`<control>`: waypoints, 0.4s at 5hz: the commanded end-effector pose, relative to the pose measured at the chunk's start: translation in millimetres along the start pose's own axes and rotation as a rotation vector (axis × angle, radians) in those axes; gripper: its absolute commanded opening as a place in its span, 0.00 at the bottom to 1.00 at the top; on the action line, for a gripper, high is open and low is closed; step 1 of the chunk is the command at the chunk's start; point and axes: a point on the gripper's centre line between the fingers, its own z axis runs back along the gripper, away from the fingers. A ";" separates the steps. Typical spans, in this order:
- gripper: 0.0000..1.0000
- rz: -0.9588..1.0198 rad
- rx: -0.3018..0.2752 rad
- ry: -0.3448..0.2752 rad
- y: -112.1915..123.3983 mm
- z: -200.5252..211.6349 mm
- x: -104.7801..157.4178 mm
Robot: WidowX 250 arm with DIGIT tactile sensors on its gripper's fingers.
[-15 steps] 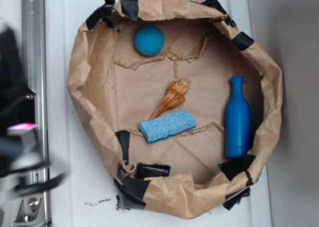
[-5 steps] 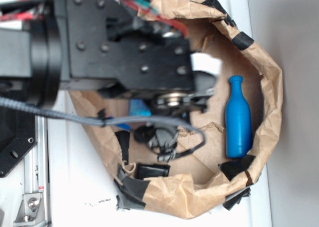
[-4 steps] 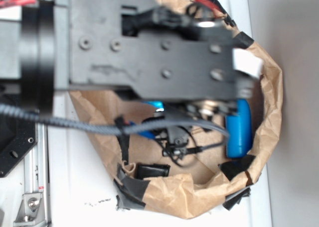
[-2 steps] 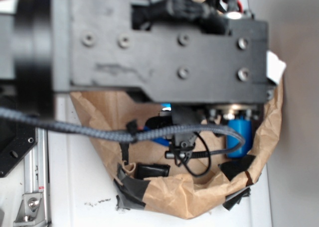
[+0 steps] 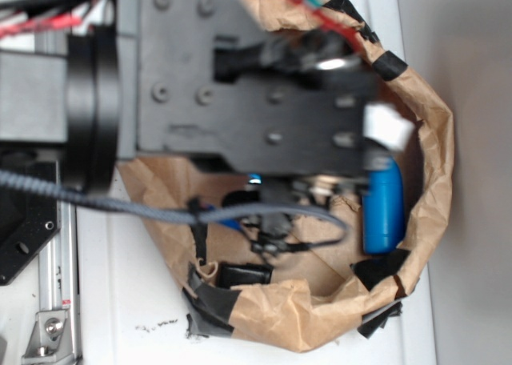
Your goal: Grab the blue sponge.
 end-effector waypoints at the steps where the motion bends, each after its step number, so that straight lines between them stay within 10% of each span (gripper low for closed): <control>1: 1.00 0.000 0.007 -0.081 2.9 -1.2 15.2; 2: 1.00 -0.007 -0.014 -0.098 1.2 5.3 14.4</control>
